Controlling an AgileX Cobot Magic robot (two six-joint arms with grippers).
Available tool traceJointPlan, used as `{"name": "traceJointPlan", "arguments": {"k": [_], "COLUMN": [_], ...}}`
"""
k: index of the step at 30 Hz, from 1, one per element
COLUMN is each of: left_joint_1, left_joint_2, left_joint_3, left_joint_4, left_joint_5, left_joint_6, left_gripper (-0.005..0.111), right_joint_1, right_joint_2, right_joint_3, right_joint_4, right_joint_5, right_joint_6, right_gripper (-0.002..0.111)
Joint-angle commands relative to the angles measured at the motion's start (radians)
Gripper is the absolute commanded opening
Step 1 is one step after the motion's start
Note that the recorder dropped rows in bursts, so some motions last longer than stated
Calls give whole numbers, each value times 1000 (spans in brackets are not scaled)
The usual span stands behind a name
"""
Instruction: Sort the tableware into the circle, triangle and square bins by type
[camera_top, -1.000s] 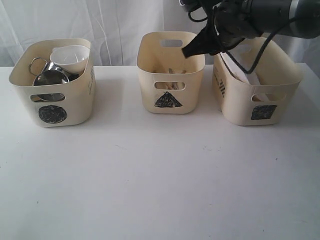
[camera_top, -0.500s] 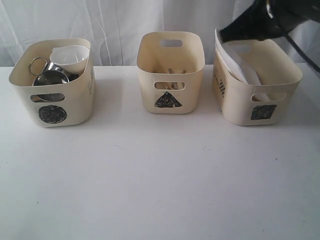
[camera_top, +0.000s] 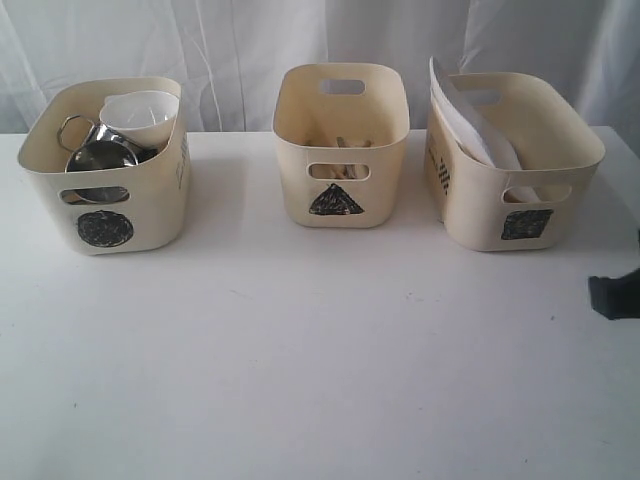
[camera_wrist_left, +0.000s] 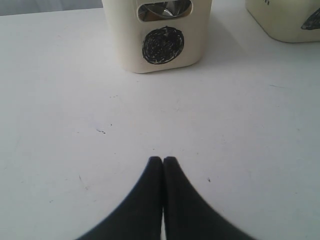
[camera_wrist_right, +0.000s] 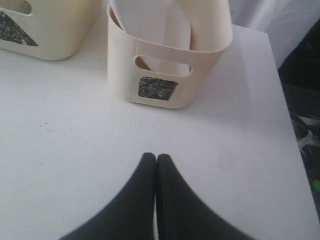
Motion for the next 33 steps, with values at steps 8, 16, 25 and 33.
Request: {"name": "traceJointPlan", "arguments": {"k": [8, 16, 25, 33], "left_joint_1": [3, 3, 3, 3], "left_joint_2": [-4, -4, -4, -4], "left_joint_3": [3, 3, 3, 3], "left_joint_4": [-10, -10, -10, -10], "left_joint_5": [1, 1, 2, 2], "left_joint_6": [-6, -6, -6, -6], "left_gripper": [0, 0, 0, 0], "right_joint_1": [-4, -1, -7, -7], "right_joint_2": [-226, -731, -747, -747], "right_joint_3": [69, 356, 503, 503], "right_joint_4": [21, 419, 582, 612], "right_joint_5": [143, -54, -225, -238], "right_joint_6": [18, -653, -771, -766], "right_gripper": [0, 0, 0, 0]}}
